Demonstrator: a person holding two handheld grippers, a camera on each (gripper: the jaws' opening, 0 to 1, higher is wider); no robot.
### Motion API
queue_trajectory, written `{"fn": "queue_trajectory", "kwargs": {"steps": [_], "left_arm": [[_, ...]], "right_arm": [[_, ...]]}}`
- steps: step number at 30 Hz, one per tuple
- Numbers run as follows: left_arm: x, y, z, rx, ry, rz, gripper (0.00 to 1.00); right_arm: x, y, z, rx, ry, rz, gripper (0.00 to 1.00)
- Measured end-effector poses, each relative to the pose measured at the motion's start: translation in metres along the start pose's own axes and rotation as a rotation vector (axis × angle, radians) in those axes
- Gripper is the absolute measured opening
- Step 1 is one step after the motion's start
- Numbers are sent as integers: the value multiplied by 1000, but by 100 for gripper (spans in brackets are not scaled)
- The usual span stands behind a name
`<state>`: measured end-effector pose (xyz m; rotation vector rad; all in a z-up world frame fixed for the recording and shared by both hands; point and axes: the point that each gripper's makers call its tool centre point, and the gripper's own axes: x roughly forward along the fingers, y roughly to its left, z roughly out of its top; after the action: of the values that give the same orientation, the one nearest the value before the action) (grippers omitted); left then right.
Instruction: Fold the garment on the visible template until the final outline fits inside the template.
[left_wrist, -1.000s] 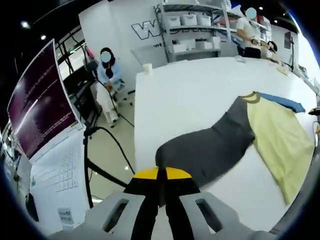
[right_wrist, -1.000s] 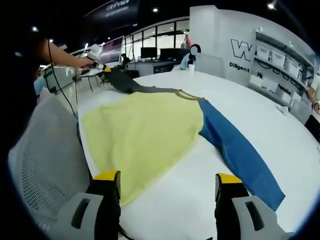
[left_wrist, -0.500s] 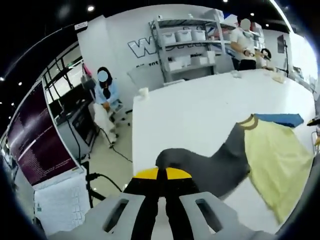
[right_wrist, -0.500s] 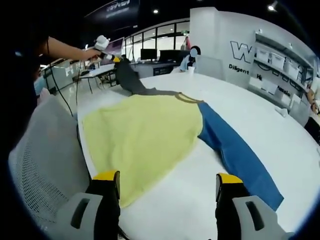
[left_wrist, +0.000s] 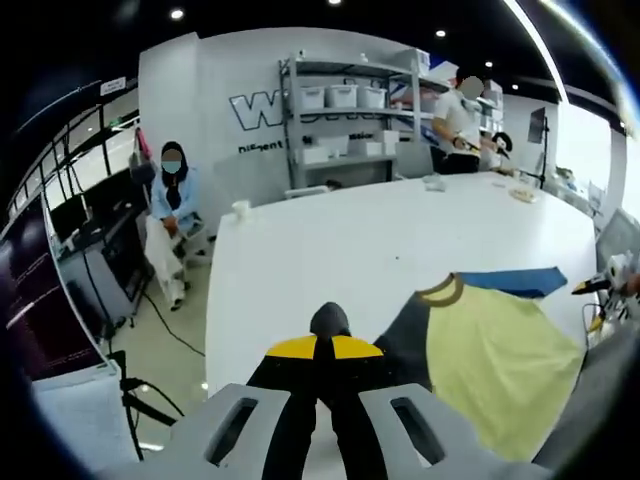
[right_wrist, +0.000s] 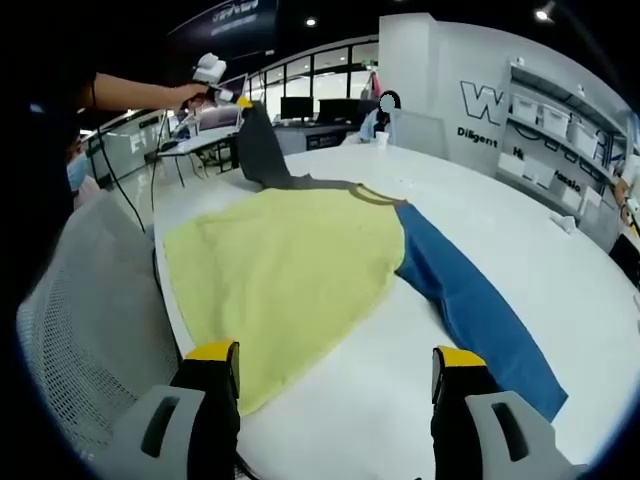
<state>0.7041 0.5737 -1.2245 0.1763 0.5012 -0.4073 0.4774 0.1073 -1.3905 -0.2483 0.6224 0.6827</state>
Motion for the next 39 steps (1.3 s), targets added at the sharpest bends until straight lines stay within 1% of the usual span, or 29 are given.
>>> {"fn": "queue_trajectory", "kwargs": {"steps": [3,9,12,15,20,27,29,32,34,37,39], "left_arm": [[2,-14,5,16,-5,-29,5],[7,-30,15,16,-15,-70,5],[13,-38,17,23,-14,-98,5],[17,-51,19,8,-12,-135,5],[26,-70,21,18,-20,-173,5],[36,-91,25,22,-26,-218,5],[39,-99,26,50,-29,-227,5],[43,-109,28,27,-34,-253,5],[45,-117,30,36,-38,-263,5],[45,-135,38,50,-54,-300,5],[45,-144,43,52,-62,-313,5]], "right_arm": [[0,1,0,0,-1,1,76],[0,0,-2,1,2,0,76],[0,0,-1,3,1,0,77],[0,0,-1,4,-2,0,77],[0,1,0,6,-5,0,77],[0,3,-2,1,-1,3,77],[1,3,-2,4,-2,5,77],[1,4,0,6,-6,4,77],[1,4,1,7,-9,4,77],[0,5,1,0,-6,9,77],[0,5,1,-1,-3,10,77]]}}
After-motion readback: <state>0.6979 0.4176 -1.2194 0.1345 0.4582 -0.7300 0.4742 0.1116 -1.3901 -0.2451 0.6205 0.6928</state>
